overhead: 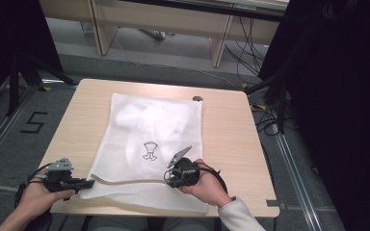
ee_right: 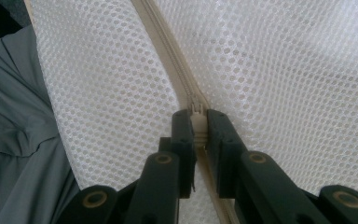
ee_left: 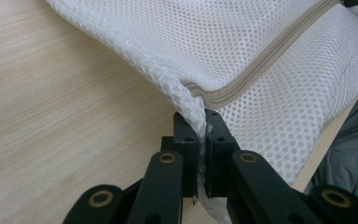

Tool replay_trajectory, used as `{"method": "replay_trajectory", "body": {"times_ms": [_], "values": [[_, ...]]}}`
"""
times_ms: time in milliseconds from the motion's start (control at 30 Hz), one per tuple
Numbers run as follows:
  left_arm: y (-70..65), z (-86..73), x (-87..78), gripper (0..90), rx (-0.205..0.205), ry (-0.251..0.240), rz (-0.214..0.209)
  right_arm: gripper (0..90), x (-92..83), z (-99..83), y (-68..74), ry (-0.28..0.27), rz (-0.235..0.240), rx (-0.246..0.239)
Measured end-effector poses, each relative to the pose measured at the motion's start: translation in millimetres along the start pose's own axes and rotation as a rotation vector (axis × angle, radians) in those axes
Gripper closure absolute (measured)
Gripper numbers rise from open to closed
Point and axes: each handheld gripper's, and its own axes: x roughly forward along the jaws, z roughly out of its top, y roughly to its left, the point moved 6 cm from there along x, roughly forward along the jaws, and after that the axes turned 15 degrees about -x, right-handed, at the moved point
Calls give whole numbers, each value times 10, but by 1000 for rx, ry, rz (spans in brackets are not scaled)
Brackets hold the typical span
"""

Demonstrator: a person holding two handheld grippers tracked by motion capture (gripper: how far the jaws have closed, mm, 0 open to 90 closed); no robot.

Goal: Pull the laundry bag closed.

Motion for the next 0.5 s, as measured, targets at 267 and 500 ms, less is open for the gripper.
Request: {"method": "replay_trajectory", "body": {"times_ms": [267,500], "values": [[8,-2,-5,849,6,6,3,824,-29,-43,-9,-1,-6,11],[6,-1,-2,849,1,3,2,824,-45,-75,-11,0,-4,11]]}}
